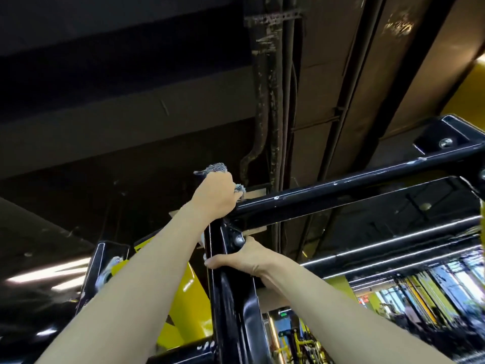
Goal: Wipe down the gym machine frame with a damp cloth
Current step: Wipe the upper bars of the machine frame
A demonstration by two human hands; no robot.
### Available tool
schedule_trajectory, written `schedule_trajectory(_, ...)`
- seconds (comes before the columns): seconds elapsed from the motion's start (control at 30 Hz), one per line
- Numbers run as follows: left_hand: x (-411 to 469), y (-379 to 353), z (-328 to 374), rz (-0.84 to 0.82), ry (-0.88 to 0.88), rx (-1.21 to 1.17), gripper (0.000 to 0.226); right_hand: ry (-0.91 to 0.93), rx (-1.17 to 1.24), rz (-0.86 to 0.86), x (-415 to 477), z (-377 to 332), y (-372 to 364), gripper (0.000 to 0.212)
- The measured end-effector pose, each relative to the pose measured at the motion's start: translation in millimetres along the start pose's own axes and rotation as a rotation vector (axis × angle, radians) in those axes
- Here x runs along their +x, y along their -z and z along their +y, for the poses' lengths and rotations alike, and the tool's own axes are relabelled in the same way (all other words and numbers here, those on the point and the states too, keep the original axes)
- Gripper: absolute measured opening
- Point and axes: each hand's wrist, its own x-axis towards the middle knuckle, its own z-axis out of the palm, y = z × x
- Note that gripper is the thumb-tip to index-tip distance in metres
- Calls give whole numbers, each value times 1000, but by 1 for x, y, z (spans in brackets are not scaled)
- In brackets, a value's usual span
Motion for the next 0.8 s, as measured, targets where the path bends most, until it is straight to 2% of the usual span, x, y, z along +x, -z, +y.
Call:
schedule_trajectory(0.07, 16, 10, 17, -235, 31, 69, 35, 7, 26, 7, -1, 2, 1, 109)
schedule_trajectory(0.13, 33, 12, 28, -416, 63, 26, 30, -2, 33, 23, 2, 7, 1, 113)
schedule_trajectory(0.23, 37, 6, 35, -526, 34, -9, 32, 4, -25, 56, 4, 8, 2, 126)
schedule_trajectory(0.3, 29, 9, 33, -482, 51, -31, 31, 8, -56, 56, 4, 7, 3, 128)
schedule_trajectory(0.4, 15, 18, 25, -311, 66, 26, 35, 7, -48, 36, 6, 5, 1, 126)
schedule_trajectory(0.47, 2, 20, 19, -182, 77, 51, 39, 11, -1, 21, 2, 4, 0, 122)
schedule_trajectory(0.57, -25, 13, 7, 20, 51, -41, 36, 14, 68, 13, -9, 4, 1, 110)
schedule_trajectory(0.7, -63, -1, 1, 131, -4, -83, 28, -55, 138, 23, -25, 7, 11, 124)
schedule_trajectory(0.73, -77, -4, 3, 156, -6, -87, 29, -88, 139, 20, -28, 7, 15, 116)
schedule_trajectory(0.8, -107, -5, 3, 184, -52, -71, 37, -142, 115, 30, -39, 5, 27, 80)
